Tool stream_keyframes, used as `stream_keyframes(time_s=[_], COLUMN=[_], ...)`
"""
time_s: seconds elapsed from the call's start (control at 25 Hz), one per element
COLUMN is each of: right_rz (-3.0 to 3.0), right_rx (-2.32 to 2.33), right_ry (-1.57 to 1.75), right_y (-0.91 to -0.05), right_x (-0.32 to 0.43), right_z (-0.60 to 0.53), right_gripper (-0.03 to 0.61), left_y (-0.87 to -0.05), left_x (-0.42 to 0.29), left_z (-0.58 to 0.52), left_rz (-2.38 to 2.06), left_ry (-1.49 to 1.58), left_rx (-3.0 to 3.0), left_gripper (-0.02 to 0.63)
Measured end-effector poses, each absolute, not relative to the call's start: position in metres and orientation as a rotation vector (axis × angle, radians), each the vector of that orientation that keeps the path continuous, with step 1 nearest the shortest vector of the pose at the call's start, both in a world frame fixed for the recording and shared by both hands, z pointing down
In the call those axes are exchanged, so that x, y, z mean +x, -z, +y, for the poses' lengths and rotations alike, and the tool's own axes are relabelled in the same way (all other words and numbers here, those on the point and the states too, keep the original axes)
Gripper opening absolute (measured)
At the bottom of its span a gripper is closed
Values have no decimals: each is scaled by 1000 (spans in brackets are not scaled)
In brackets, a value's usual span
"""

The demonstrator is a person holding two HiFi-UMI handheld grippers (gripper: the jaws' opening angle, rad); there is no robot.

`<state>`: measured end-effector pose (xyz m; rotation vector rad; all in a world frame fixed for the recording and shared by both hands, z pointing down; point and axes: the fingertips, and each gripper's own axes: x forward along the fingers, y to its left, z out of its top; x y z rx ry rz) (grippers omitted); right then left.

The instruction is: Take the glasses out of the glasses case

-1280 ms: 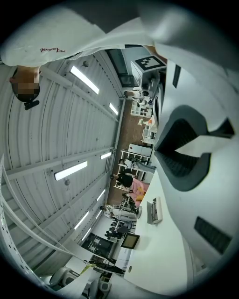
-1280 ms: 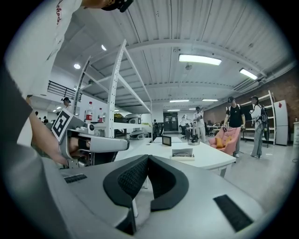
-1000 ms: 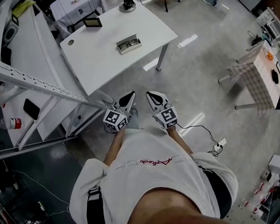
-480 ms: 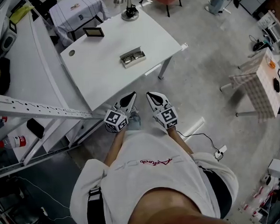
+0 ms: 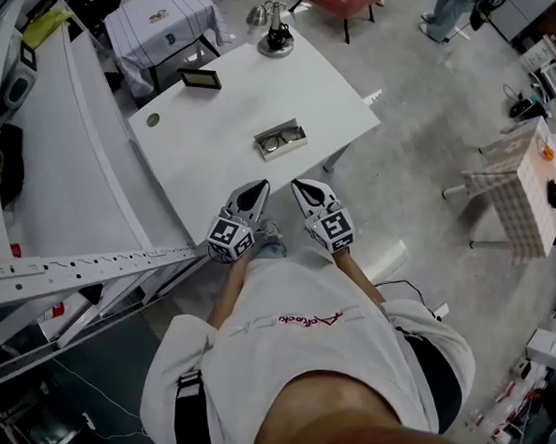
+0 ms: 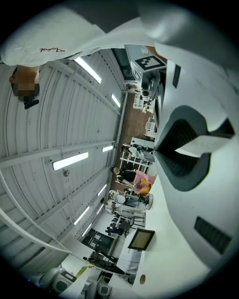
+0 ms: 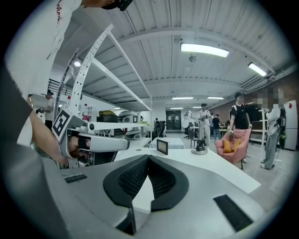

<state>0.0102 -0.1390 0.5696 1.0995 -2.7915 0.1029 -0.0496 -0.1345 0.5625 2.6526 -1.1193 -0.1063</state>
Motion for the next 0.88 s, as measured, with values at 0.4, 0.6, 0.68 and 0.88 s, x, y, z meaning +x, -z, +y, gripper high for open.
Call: stream_keyframes(time_s=[0.4, 0.6, 0.68, 0.88], right_rz=[-2773, -2762, -2761, -2757], right_rx=[1107, 1099, 1091, 1100], right_ry=[-74, -99, -110, -119], right_y=[-568, -577, -579, -578], right_x=[-12, -20, -22, -17], right_z=[-212, -224, -226, -233], right_gripper=[-6, -6, -6, -6], left_y=[-560, -567, -571, -575], left_x=[-74, -79, -81, -80], left_z=[-208, -221, -224, -229], left_rz=[-1114, -1098, -1097, -1102], left_ry=[128, 116, 113, 111], left_rx=[2657, 2645, 2637, 2618], left_gripper=[-9, -9, -9, -9])
